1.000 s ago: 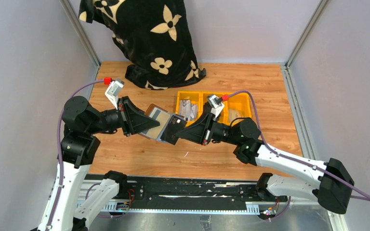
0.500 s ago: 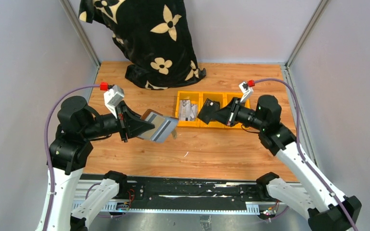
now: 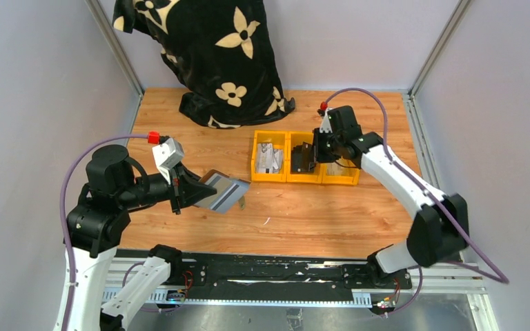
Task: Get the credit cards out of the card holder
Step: Place the credit card in the storage box.
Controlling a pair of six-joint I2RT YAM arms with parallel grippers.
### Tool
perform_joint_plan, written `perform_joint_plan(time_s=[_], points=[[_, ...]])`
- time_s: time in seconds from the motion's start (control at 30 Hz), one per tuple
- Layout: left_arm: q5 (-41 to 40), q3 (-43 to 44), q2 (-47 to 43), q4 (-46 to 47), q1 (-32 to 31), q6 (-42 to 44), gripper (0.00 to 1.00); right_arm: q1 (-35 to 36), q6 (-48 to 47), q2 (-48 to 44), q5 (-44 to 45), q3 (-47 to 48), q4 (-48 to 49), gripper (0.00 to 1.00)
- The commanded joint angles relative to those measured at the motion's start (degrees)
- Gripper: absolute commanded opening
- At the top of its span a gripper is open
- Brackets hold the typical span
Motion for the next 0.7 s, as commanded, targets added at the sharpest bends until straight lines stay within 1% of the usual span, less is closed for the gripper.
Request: perform_joint_plan(time_s=[0.0,0.1,0.27,0.37,0.47,0.5,0.67], points=[[1.64,0.71,-1.09,-0.18,-0.15,2.01,0.0,-0.82,-4.89,7.88,5.76,5.28,-3.51,0.0],[2.02,0.41,-1.13,-0.2,-0.15,1.93,0.0,-0.85,-5.15,15.11,3.93,9.09,-4.67,0.0],[2.31,0.54,-1.37,-0.19,-0.15,2.12,0.0,-1.15,-5.25,23.51,0.2,13.51,-5.45,0.0],[2.33,0.49,-1.63,-0.19,-0.15,2.35,0.0,-1.6,-5.24,26.84,-0.43,15.11,-5.77,0.0],[2.62,0.17,-1.71,-0.26,-0.15,2.5,0.0,-1.84,-4.94,28.14,1.58,16.19,-6.12,0.0],[2.81,0.1,-1.68,-0.26,-0.15,2.47,0.0,-1.8,-4.82,28.16,2.14,16.32,-6.07,0.01],[3.45,0.22,-1.26,-0.27,-0.15,2.46,0.0,-1.78,-3.71,26.26,4.73,17.12,-6.59,0.2]])
